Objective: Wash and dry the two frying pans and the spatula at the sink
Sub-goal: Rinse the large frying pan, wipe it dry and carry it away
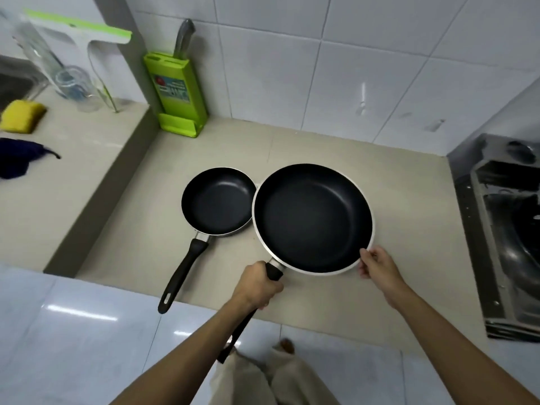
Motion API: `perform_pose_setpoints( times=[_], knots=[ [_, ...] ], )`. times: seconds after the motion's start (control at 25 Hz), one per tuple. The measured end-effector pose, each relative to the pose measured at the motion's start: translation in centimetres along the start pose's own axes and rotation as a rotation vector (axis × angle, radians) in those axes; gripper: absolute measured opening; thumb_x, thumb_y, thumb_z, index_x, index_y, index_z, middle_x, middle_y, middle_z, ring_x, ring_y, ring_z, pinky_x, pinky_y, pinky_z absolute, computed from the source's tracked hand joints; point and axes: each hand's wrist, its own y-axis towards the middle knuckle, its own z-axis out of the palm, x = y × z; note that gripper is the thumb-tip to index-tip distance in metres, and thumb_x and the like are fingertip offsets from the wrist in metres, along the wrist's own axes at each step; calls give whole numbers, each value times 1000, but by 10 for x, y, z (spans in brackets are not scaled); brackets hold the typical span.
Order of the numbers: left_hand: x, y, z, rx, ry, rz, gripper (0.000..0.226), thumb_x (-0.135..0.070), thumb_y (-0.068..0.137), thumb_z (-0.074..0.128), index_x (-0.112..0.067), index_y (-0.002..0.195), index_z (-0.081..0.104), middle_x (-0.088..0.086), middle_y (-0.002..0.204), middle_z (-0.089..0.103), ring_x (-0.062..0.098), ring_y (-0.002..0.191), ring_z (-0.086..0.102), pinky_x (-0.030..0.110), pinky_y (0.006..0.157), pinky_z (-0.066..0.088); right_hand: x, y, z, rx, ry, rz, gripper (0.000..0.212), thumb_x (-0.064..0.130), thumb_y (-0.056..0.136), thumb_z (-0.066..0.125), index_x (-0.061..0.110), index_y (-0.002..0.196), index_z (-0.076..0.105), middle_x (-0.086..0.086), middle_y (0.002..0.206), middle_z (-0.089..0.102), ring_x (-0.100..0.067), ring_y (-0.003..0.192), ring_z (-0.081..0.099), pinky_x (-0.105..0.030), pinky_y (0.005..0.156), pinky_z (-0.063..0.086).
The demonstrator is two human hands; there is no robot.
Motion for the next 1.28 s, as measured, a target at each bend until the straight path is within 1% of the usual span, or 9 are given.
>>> perform_pose_setpoints(
  times=[0.28,0.48,0.72,0.88,0.96,1.0,1.08,1.16,1.28],
  knots=[
    [3,24,46,-70,-99,-55,18,-17,77,63,-6,87,53,14,73,63,18,37,53,20,32,39,-7,49,-13,79,-86,10,24,18,99,46,14,76,43,-13,73,56,-22,60,54,-29,58,47],
    [6,28,61,-84,-124,-75,13,-17,77,62,-9,80,52,13,70,63,20,37,53,22,33,41,-19,57,-13,91,-88,26,24,18,100,45,15,76,43,-11,73,56,-22,59,54,-30,58,47],
    [3,32,72,-66,-148,-87,16,-15,78,61,-9,89,51,10,71,61,17,38,53,20,32,39,-28,60,-11,7,-47,30,22,20,99,46,19,78,42,-12,73,56,-22,57,54,-35,61,48],
    [3,30,72,203,-166,-38,30,-11,82,68,-11,98,43,5,72,61,9,35,56,20,37,46,-27,55,-13,-86,-113,30,15,19,96,53,19,82,46,-10,72,60,-25,62,57,-43,74,51],
    [2,29,70,292,-180,-30,36,-18,83,72,-10,104,44,10,85,66,12,48,63,21,47,50,-23,45,-16,-85,-122,57,7,16,93,57,11,95,52,-8,78,62,-27,71,59,-43,79,51],
    [2,28,68,286,-115,-7,37,-25,85,71,-9,108,47,12,94,66,16,61,65,24,55,51,-21,40,-17,-98,-126,63,15,16,91,58,8,104,53,-7,85,63,-27,78,60,-43,82,51],
    [8,17,53,204,125,65,37,-38,88,64,-9,108,54,12,103,66,22,83,61,30,69,47,-12,18,-13,-243,-244,-15,24,17,90,58,8,111,54,-6,101,60,-27,88,60,-37,81,47],
    [25,1,21,105,296,128,34,-39,91,57,-8,104,58,13,102,66,29,90,61,36,75,49,4,-12,1,-323,-369,-223,19,15,91,56,8,108,56,-10,107,58,-26,84,58,-30,75,40],
    [62,-29,-53,-126,318,210,26,-27,95,49,-4,96,61,17,99,67,38,92,61,39,74,47,43,-58,61,-46,-458,-535,13,13,93,56,8,104,59,-8,102,58,-18,79,56,-31,73,44]
  ],
)
